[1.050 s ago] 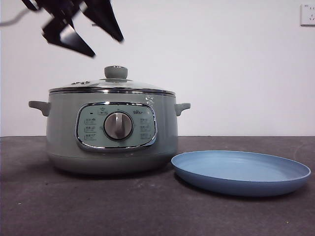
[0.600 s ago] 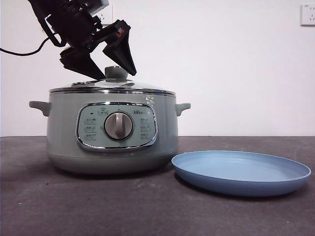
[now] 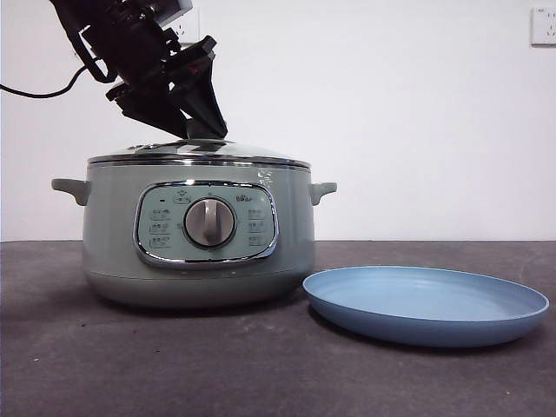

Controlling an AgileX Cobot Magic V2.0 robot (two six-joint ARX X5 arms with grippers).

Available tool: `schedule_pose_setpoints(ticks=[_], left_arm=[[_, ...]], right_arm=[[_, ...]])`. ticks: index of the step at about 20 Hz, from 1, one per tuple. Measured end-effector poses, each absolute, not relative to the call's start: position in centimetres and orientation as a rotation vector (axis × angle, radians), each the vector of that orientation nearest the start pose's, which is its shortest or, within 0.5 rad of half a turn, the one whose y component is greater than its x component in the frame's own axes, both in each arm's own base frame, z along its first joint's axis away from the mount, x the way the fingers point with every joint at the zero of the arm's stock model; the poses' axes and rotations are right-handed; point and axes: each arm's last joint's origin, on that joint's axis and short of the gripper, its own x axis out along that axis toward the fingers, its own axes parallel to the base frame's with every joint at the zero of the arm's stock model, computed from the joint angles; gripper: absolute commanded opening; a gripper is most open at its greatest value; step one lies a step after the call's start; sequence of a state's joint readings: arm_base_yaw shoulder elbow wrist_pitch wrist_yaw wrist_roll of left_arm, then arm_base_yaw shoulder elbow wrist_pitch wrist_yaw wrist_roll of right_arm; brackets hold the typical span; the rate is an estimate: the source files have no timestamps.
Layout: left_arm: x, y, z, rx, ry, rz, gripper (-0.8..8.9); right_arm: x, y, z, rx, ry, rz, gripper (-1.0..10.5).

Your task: Take the potato out from the steamer,put the potato on the plate,close the lid

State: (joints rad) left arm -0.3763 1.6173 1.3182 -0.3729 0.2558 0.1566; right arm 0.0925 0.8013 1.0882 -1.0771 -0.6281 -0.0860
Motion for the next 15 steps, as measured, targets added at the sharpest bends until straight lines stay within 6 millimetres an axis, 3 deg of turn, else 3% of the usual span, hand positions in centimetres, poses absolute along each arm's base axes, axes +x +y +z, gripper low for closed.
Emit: schedule_pose_setpoints(ticks=[8,15], left_arm=[[32.7,-13.7,29.9,0.179,0.630,-0.656,-0.08],[28.8,-12.0,35.1,0.164,0.551,-0.645,-0.08]], right_arm=[[11.6,2.8,35.5,0.139,0.748,0.713,6.6],[12.9,3.0,35.5,0.162,0.747,0.707,6.6]])
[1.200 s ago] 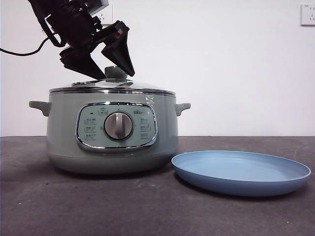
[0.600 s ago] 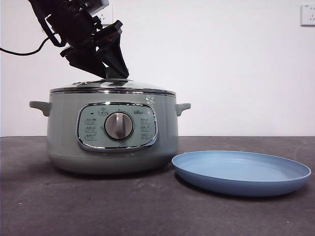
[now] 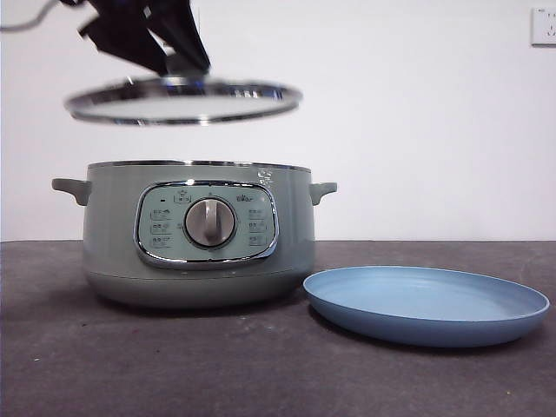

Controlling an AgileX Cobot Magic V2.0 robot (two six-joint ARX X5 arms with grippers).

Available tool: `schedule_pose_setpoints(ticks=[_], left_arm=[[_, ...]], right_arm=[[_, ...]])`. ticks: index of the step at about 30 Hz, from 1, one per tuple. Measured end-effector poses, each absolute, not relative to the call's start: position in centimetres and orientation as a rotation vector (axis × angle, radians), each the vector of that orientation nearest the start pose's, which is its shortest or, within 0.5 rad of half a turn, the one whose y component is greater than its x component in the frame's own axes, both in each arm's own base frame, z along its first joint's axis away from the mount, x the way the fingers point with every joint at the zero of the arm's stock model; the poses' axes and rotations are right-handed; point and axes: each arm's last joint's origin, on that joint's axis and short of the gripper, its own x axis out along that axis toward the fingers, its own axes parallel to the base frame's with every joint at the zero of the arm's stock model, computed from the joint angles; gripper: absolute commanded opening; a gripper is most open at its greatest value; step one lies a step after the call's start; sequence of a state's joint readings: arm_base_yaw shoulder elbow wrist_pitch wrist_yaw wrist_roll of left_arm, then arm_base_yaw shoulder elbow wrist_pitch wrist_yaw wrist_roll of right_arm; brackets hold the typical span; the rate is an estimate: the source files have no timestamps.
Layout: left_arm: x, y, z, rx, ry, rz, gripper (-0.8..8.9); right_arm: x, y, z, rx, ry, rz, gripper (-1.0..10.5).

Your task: Take the potato out from the steamer,put the potato on the plate,close the lid

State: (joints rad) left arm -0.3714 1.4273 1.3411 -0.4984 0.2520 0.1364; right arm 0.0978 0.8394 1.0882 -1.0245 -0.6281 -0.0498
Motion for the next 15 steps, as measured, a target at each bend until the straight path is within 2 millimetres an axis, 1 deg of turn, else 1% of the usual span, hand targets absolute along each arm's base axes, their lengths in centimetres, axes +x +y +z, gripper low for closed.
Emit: schedule_pose_setpoints(ticks=[3,5,7,10,11,12,14,15], left_arm=[[25.9,-10.1,37.4,0.149,0.528,-0.618,-0.08],[23.6,-8.5,39.0,0.140,0.511,-0.590,-0.08],[21.0,-6.9,40.5,0.127,0.481,-0.540,-0.08],[18.2,-5.4,41.6,0.127,0.461,-0.464,-0.08],[17.1,-4.9,41.9,0.128,0.460,-0.441,-0.08],[16.4,-4.6,42.0,0.128,0.461,-0.430,-0.08],[14.5,-3.9,42.3,0.131,0.468,-0.399,-0.08],[13.9,-3.7,42.3,0.133,0.471,-0.390,-0.08]], right_arm=[[14.4,3.9,35.4,0.175,0.743,0.742,6.6],[15.8,5.1,35.2,0.178,0.743,0.787,6.6],[17.5,6.7,35.1,0.175,0.743,0.833,6.6],[19.2,8.6,35.2,0.153,0.737,0.850,6.6],[19.8,9.5,35.4,0.139,0.738,0.854,6.6],[20.4,10.2,35.5,0.126,0.739,0.857,6.6],[21.7,12.1,35.9,0.098,0.735,0.867,6.6],[22.3,12.9,36.0,0.088,0.735,0.871,6.6]])
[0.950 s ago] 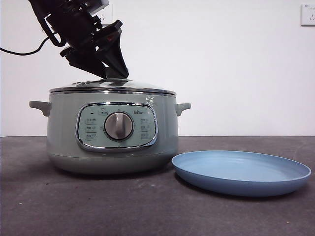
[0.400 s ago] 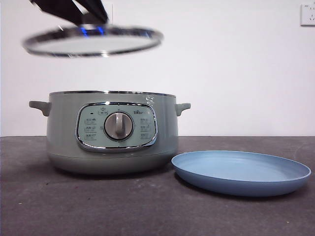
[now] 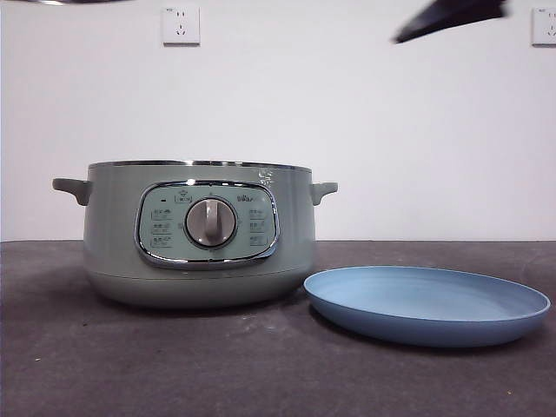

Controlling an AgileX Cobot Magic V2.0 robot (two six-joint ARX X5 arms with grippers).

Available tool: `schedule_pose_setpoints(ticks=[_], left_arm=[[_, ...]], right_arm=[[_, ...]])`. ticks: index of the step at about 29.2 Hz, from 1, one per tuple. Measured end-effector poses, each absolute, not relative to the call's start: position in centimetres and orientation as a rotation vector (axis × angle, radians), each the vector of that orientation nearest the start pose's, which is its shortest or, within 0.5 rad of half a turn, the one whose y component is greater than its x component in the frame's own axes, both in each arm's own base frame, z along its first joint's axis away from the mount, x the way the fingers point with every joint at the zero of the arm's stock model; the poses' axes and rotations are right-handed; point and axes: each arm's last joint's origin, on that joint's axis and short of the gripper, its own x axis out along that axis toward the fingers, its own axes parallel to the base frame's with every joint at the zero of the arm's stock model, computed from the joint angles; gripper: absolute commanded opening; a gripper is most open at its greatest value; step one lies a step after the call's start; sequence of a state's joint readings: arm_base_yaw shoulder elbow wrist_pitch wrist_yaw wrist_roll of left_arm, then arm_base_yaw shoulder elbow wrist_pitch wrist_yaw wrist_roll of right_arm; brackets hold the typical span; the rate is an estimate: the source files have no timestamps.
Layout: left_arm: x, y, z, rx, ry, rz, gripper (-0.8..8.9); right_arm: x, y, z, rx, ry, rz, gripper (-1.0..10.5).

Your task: Take the potato out from the steamer,put the potato on the plate,close the lid

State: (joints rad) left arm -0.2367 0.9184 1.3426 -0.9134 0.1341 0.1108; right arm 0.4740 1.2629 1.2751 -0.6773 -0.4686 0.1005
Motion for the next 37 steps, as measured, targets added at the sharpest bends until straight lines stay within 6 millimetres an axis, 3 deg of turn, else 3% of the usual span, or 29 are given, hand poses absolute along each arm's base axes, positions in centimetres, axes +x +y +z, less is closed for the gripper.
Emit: schedule_pose_setpoints(ticks=[7,11,16,21,35,37], left_arm=[[9.4,-2.5,42.5,0.114,0.483,-0.342,-0.08],[7.7,-2.1,42.6,0.095,0.459,-0.336,-0.09],[6.6,-1.8,42.3,0.095,0.484,-0.318,-0.08],[6.6,-1.8,42.1,0.097,0.511,-0.317,-0.08],[6.7,-1.8,42.1,0.098,0.512,-0.318,-0.08],[6.7,-1.8,42.1,0.098,0.512,-0.318,-0.08]], right_arm=[[27.5,20.2,35.9,0.000,0.760,0.869,6.6],[29.9,24.5,34.7,-0.065,0.766,0.834,6.6],[32.1,28.4,32.5,-0.129,0.773,0.792,6.6],[33.5,30.5,29.7,-0.161,0.772,0.754,6.6],[35.6,32.2,23.0,-0.226,0.873,0.673,6.6],[35.7,32.2,22.6,-0.231,0.881,0.665,6.0]])
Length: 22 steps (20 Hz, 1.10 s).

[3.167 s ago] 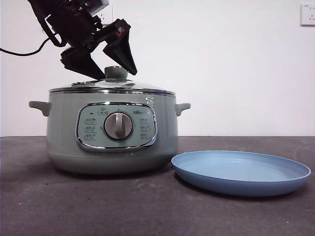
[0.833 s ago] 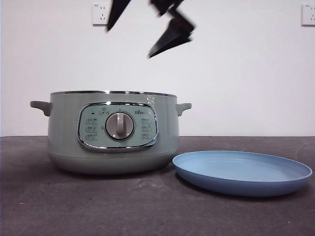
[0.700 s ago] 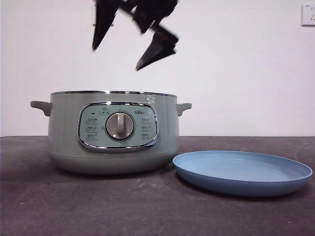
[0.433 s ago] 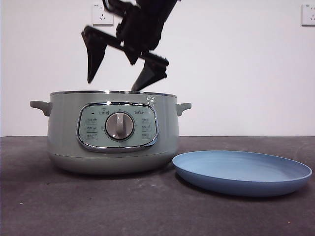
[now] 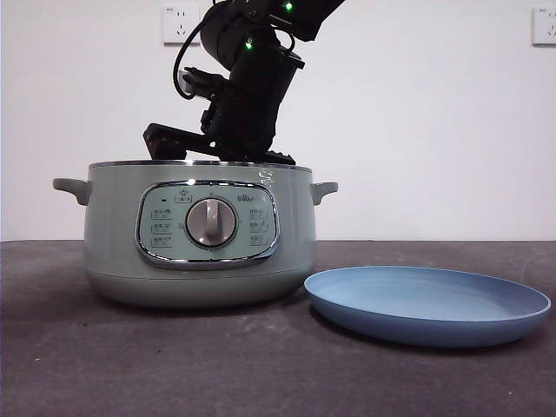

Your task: Take the potato out from the steamer,put the potato on the plate,close the lid

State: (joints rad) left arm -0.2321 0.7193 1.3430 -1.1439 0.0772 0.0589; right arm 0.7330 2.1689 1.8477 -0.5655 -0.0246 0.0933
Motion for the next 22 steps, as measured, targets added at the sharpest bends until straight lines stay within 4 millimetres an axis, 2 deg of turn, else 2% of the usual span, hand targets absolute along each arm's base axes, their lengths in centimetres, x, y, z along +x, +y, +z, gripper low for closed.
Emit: schedule_pose_setpoints(ticks=[3,7,8,13,14,16,19,21,22], left_arm=[[6.7,-1.8,42.1,0.097,0.512,-0.318,-0.08],[6.7,-1.8,42.1,0.098,0.512,-0.318,-0.08],[6.7,-1.8,42.1,0.098,0.512,-0.318,-0.09],[6.7,-1.8,42.1,0.099,0.511,-0.319,-0.09],[6.7,-1.8,42.1,0.100,0.512,-0.319,-0.09],[6.7,-1.8,42.1,0.101,0.511,-0.319,-0.09],[6.8,-1.8,42.3,0.100,0.492,-0.321,-0.09],[6.8,-1.9,42.4,0.098,0.482,-0.323,-0.09],[6.8,-1.9,42.4,0.099,0.482,-0.324,-0.09]], right_arm=[[35.7,32.3,22.5,-0.232,0.885,0.664,4.2],[35.7,32.2,22.4,-0.236,0.894,0.661,0.2],[35.7,32.2,22.4,-0.235,0.894,0.662,-0.2],[35.6,32.1,23.1,-0.232,0.880,0.665,-0.2],[35.3,31.9,23.8,-0.232,0.869,0.668,-0.2],[34.4,31.0,27.0,-0.217,0.820,0.677,-0.2],[31.4,28.3,34.1,-0.208,0.708,0.675,-0.2],[29.3,26.1,37.3,-0.242,0.672,0.633,-0.2],[28.4,25.2,38.3,-0.259,0.673,0.614,-0.2]])
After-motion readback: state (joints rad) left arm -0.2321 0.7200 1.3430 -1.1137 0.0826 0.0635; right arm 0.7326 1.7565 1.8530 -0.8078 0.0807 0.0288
